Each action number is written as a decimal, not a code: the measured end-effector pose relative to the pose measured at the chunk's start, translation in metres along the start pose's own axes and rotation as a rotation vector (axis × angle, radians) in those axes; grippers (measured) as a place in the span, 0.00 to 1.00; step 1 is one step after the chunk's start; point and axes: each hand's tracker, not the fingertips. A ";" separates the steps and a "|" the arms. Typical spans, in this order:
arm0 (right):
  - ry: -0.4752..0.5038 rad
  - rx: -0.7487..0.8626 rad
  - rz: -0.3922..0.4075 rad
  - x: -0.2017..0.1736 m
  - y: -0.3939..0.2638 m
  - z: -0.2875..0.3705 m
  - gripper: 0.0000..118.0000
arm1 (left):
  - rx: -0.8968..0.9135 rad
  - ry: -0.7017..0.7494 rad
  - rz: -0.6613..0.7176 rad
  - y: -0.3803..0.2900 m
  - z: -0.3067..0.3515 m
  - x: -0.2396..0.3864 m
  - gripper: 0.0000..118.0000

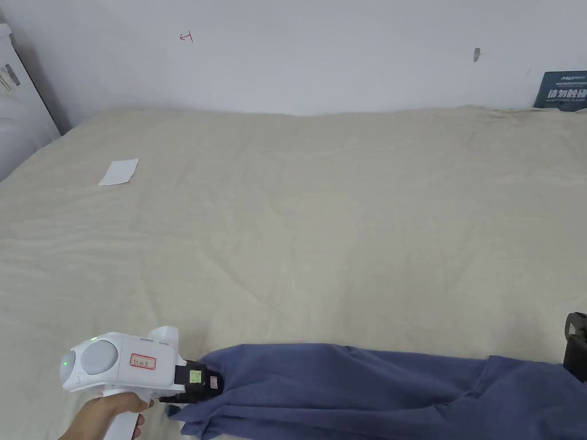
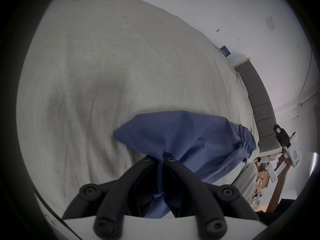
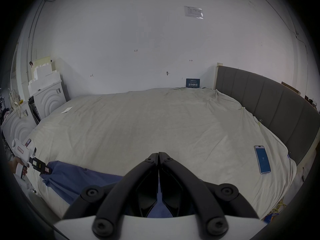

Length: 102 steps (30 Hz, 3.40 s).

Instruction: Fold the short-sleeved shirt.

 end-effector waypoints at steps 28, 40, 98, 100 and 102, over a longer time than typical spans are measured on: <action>0.018 0.019 -0.017 0.008 0.003 0.003 0.00 | 0.129 0.216 -0.031 0.004 0.129 0.004 0.00; 0.033 0.015 -0.028 0.012 -0.004 0.008 0.00 | 0.033 0.274 -0.111 0.007 0.082 0.092 0.00; 0.052 -0.003 -0.018 0.021 -0.006 0.020 0.01 | 0.348 0.337 -0.290 -0.040 0.048 0.114 0.00; 0.052 -0.005 -0.017 0.021 -0.006 0.020 0.01 | 0.337 0.355 -0.271 -0.044 0.039 0.107 0.00; 0.050 -0.005 -0.019 0.021 -0.007 0.021 0.01 | 0.328 0.369 -0.270 -0.049 0.030 0.103 0.00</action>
